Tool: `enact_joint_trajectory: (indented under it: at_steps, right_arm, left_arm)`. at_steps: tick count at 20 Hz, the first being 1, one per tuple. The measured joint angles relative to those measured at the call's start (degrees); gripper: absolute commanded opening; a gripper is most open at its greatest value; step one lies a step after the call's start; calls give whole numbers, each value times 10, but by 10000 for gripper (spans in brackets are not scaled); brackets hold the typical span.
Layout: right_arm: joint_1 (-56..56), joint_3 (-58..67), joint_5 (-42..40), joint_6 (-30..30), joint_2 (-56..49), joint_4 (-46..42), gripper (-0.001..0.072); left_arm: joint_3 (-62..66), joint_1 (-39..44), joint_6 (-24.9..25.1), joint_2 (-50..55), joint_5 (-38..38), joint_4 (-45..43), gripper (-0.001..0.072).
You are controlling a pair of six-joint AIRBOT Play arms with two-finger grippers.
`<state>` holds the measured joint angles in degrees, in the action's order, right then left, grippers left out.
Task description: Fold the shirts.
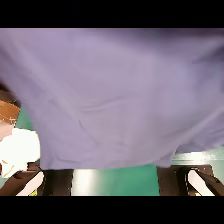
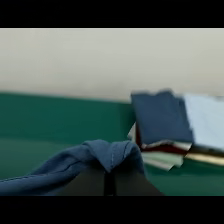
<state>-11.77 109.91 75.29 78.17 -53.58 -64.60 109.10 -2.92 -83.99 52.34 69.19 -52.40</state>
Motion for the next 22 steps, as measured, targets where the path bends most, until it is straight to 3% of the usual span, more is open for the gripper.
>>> enact_joint_trajectory:
  at_steps: [4,8,12,17,22]
  right_arm:
    - [54,-64,71,3,-129,2,21]
    - [99,-101,79,5,-274,0,21]
    - [111,-91,14,9,-391,0,21]
    - [107,-28,-80,17,-461,0,21]
    - [85,-3,-117,19,-469,-10,20]
  left_arm:
    - [-161,0,-1,69,15,-22,22]
    - [-259,0,32,188,5,-43,22]
    - [-288,0,64,296,-71,-47,22]
    - [-291,0,76,342,-217,-23,22]
    - [-280,0,94,351,-254,-12,22]
